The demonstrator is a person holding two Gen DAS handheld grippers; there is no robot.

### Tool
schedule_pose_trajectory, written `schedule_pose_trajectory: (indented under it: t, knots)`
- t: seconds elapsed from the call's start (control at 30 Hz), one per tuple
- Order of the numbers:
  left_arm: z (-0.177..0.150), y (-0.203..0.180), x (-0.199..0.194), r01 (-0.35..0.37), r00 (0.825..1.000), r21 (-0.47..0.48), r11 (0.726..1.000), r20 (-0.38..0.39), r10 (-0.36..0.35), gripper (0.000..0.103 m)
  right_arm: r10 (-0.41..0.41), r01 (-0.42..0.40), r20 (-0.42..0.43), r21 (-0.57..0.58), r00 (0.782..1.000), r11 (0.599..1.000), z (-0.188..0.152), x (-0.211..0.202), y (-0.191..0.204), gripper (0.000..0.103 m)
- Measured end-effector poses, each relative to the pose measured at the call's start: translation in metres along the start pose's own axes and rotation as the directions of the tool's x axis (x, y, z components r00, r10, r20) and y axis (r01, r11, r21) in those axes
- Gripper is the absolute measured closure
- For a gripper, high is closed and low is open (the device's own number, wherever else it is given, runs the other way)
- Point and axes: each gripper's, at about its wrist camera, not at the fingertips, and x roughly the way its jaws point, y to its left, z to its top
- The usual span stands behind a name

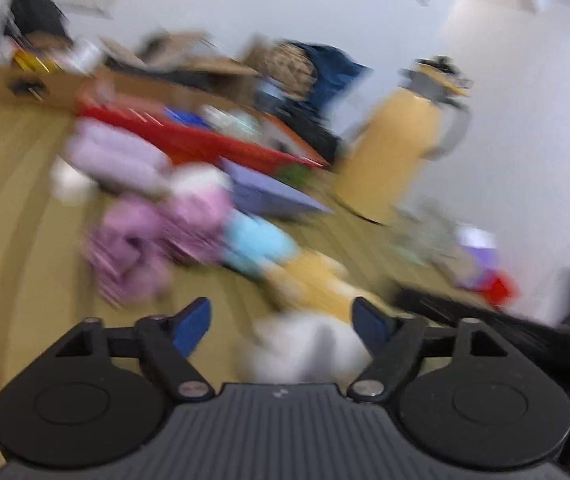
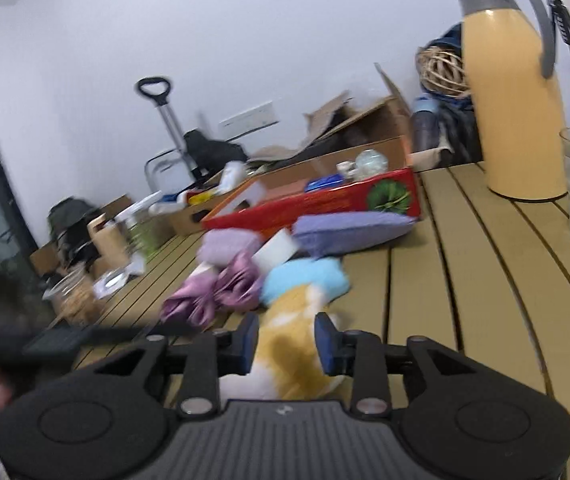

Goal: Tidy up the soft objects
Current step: 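Close the left gripper on the plush's yellow body while the right gripper grasps it too, then carry the white-and-yellow plush into the box with both grippers and open them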

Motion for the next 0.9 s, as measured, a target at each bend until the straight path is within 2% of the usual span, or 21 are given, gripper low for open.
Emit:
schedule_pose_trajectory:
  t: [0.03, 0.07, 0.13, 0.17, 0.2, 0.23, 0.3, 0.37, 0.57, 0.73, 0.8, 0.9]
  knots:
    - [-0.006, -0.003, 0.0, 0.049, 0.999, -0.013, 0.999, -0.014, -0.05, 0.016, 0.006, -0.006, 0.005, 0.008, 1.0, 1.0, 0.001, 0.007, -0.003, 0.057]
    - [-0.012, -0.006, 0.0, 0.056, 0.998, -0.013, 0.998, -0.019, -0.056, 0.016, 0.013, -0.013, 0.006, 0.019, 1.0, 1.0, 0.001, 0.013, -0.005, 0.049]
    - [-0.022, -0.009, 0.007, 0.01, 0.999, 0.005, 1.0, -0.033, -0.01, 0.017, 0.005, -0.004, -0.02, 0.04, 1.0, 0.999, -0.003, 0.026, -0.008, 0.055]
    - [-0.025, -0.008, 0.011, -0.016, 0.999, 0.003, 1.0, -0.046, 0.016, 0.025, 0.002, 0.0, -0.036, 0.045, 0.999, 0.999, -0.005, 0.029, -0.011, 0.063]
    - [-0.027, -0.006, 0.012, -0.039, 0.998, -0.006, 0.999, -0.055, 0.038, 0.039, 0.006, -0.004, -0.039, 0.063, 0.999, 0.998, -0.01, 0.028, -0.01, 0.063]
    - [-0.028, -0.002, 0.014, -0.052, 0.996, -0.021, 0.998, -0.069, 0.05, 0.043, 0.004, -0.001, -0.035, 0.08, 0.999, 0.997, -0.013, 0.021, -0.009, 0.064]
    - [-0.029, 0.005, 0.014, -0.028, 0.997, -0.051, 0.998, -0.067, 0.025, 0.05, -0.016, 0.019, -0.029, 0.099, 0.999, 0.995, -0.019, 0.01, -0.008, 0.065]
    - [-0.029, 0.008, 0.014, 0.009, 0.997, -0.072, 0.997, -0.07, -0.014, 0.052, -0.029, 0.031, -0.019, 0.121, 0.999, 0.992, -0.026, 0.004, -0.009, 0.065]
    - [-0.026, 0.013, 0.021, 0.032, 0.998, -0.125, 0.992, -0.051, -0.038, 0.052, -0.057, 0.057, -0.006, 0.139, 0.998, 0.989, -0.027, 0.004, -0.01, 0.065]
    - [-0.021, 0.005, 0.02, -0.002, 1.0, -0.115, 0.993, -0.03, -0.002, 0.053, -0.038, 0.039, -0.01, 0.154, 0.999, 0.987, -0.022, 0.005, -0.01, 0.067]
    - [-0.007, -0.005, 0.014, -0.005, 1.0, -0.075, 0.997, 0.015, 0.006, 0.053, -0.016, 0.013, 0.018, 0.16, 1.0, 0.987, -0.012, 0.001, -0.01, 0.067]
    - [0.033, -0.014, 0.017, 0.012, 0.998, -0.044, 0.999, 0.066, -0.009, 0.053, 0.017, -0.028, 0.078, 0.148, 0.997, 0.989, 0.025, 0.003, -0.013, 0.068]
